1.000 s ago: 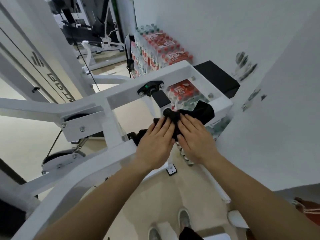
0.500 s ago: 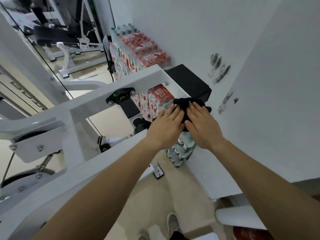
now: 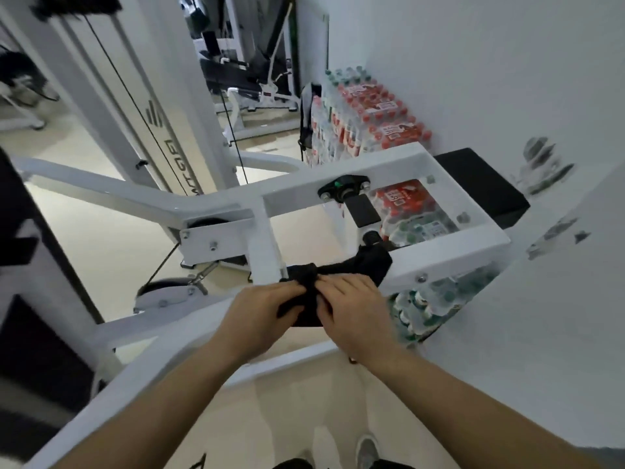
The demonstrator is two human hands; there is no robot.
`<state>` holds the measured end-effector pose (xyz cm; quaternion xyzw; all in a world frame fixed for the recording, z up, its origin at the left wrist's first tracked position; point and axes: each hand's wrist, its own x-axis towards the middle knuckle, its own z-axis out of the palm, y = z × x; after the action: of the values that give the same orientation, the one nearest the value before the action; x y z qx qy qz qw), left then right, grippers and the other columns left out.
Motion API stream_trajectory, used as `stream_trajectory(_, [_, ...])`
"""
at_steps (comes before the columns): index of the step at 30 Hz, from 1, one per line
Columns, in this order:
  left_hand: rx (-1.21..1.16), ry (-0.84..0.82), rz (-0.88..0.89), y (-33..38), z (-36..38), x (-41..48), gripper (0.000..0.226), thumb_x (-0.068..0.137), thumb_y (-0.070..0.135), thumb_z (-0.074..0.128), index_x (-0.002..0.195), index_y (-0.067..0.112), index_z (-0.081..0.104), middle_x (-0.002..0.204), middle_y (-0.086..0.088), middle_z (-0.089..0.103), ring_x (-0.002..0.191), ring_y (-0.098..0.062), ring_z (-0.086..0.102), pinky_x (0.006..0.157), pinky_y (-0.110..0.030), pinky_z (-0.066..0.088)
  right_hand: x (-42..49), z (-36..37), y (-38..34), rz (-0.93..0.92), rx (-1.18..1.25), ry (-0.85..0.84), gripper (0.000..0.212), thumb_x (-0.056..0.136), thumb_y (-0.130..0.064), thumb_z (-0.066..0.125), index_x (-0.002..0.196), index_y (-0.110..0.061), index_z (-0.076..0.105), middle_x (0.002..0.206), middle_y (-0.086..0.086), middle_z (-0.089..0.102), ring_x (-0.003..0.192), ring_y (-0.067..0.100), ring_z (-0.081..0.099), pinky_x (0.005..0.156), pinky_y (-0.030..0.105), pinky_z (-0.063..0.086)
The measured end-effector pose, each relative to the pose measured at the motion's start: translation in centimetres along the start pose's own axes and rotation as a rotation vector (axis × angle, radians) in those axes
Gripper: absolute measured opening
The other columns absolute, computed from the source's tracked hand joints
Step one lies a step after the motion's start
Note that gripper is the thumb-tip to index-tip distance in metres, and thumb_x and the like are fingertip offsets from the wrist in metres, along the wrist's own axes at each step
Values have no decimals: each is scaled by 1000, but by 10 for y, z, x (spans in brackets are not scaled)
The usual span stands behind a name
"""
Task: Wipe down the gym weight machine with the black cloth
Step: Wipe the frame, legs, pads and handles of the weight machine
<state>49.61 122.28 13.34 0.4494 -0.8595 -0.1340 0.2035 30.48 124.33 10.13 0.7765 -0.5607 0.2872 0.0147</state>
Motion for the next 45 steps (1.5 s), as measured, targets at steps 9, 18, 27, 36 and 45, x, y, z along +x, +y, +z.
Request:
stream_trajectory(9, [-55,249,-178,-46,-72,71,38,92,22,55,128,24,65,117,4,72,105,-19,64,92,-37,51,143,-15,-28,182,227,-30,19,100,-22,50,116,-17,59,116,4,63,100,29,61,83,46,49])
stream_trajectory(18, [193,253,-529,-168,-88,149,33,93,5,39,111,13,66,105,-7,65,94,-29,60,71,-37,44,297,86,-29,43,265,-246,31,98,-9,44,123,-17,60,122,7,62,108,30,60,89,42,49])
stream_trajectory(27, [276,-527,-666,-208,-42,189,76,104,49,32,158,14,-10,165,-7,-18,152,-26,-16,122,-43,-4,302,134,36,-428,-69,-667,63,106,-51,21,159,-17,18,161,4,31,143,24,36,119,37,24])
stream_trajectory(36, [298,-509,-429,-118,25,291,71,103,54,18,159,16,-5,167,-3,-11,153,-25,-13,124,-46,-4,283,51,171,-231,-165,-718,63,106,-53,18,160,-21,12,165,0,23,149,22,23,122,37,14])
stream_trajectory(45, [205,-548,-128,-4,95,421,69,105,48,19,159,15,-8,167,-5,-12,153,-27,-11,124,-44,-1,247,-29,317,64,-307,-660,68,104,-54,9,160,-16,2,168,1,6,154,15,2,126,37,0])
